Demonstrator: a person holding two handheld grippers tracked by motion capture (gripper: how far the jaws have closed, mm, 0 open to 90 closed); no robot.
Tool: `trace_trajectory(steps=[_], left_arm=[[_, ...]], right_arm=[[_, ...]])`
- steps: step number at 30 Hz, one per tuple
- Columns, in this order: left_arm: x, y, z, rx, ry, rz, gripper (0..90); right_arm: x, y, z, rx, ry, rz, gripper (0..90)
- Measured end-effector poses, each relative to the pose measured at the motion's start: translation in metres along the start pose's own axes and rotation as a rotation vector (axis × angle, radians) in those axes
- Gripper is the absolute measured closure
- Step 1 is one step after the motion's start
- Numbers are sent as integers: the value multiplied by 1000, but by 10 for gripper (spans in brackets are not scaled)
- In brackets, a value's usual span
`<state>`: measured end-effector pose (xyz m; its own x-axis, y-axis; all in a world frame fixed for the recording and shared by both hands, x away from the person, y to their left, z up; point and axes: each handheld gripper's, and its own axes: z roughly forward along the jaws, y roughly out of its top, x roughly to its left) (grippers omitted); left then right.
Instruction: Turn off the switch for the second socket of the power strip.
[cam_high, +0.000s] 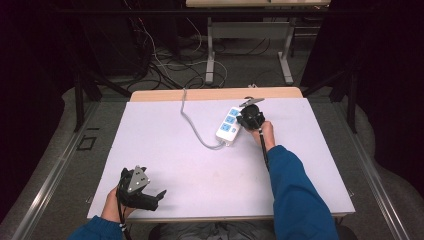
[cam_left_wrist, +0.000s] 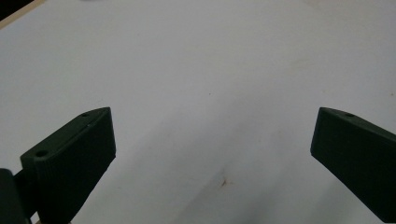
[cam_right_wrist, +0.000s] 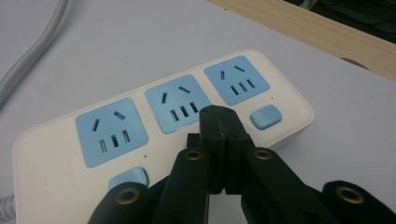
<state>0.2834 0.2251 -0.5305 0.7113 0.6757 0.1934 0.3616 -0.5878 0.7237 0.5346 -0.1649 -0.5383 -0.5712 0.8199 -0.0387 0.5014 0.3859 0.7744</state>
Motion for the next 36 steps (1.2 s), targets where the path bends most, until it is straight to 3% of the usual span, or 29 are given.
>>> trace_trajectory(steps=[4,9,20,36], left_arm=[[0,0,0,1,-1,1,1],[-1,0,1,-2,1,-4,1],[-1,0,1,1,1,-3,1],[-1,0,2,6,1,4,1]], right_arm=[[2,1,0,4,1,-14,900],[6,2,1,12,-31,-18,900],[5,1,1,7,-23,-35,900],[2,-4,0,-23,-9,0,900]])
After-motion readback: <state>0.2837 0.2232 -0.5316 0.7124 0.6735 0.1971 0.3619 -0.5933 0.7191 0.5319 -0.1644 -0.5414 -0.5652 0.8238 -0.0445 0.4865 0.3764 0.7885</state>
